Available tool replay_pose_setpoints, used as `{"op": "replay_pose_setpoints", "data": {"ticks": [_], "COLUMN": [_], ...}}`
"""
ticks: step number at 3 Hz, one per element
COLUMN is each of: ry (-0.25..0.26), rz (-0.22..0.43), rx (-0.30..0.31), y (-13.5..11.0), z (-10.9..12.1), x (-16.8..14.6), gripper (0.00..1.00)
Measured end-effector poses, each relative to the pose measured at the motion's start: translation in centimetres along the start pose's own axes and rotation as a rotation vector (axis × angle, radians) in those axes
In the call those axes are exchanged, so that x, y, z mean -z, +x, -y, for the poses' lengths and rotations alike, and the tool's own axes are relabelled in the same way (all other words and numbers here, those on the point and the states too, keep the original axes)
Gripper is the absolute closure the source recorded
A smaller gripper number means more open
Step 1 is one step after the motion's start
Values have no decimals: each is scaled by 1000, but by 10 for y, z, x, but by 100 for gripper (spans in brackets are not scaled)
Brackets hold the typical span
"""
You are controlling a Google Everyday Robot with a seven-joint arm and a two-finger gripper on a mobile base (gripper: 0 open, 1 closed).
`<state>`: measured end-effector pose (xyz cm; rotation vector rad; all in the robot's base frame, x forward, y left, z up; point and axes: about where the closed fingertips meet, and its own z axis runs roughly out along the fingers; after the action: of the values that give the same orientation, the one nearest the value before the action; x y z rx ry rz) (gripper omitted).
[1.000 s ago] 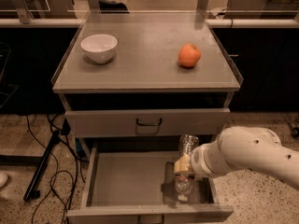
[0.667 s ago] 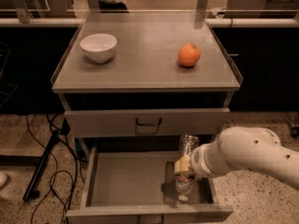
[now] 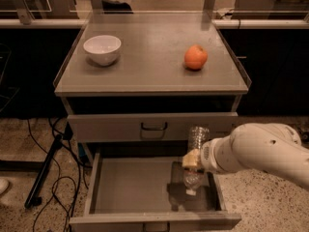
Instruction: Pick water bottle from middle drawer and place on counter
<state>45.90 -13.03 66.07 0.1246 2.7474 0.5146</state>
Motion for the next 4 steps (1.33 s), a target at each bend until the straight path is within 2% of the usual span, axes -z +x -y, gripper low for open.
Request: {"op": "replay_pose_setpoints", "data": {"ticks": [1, 3, 4], "ry": [-11, -22, -40], "rz": [42, 42, 103], "rx": [29, 26, 37], "y": [-6, -9, -30], "z": [-8, -8, -19], "x": [21, 19, 34], "gripper": [100, 100, 100]}}
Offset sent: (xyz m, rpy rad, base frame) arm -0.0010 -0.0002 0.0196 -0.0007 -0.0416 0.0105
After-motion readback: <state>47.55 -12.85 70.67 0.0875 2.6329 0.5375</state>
